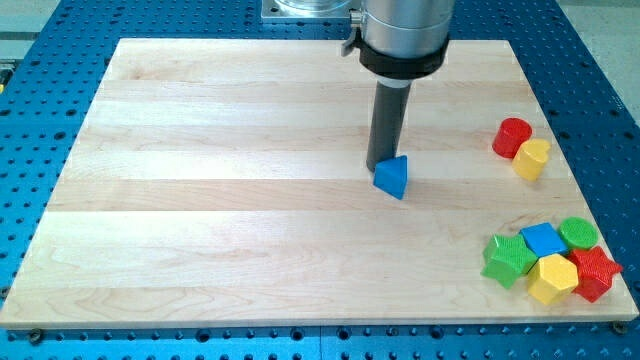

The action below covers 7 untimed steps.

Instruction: Place the triangle into the green star

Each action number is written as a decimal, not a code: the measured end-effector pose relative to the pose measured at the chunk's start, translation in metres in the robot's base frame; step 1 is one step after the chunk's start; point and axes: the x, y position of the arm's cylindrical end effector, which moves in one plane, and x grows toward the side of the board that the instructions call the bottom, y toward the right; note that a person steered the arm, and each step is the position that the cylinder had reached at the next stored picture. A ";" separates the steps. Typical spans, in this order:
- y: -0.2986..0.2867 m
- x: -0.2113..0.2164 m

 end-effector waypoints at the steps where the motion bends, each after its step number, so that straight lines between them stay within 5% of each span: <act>1: 0.018 0.015; 4: 0.007 0.097; 7: 0.012 0.117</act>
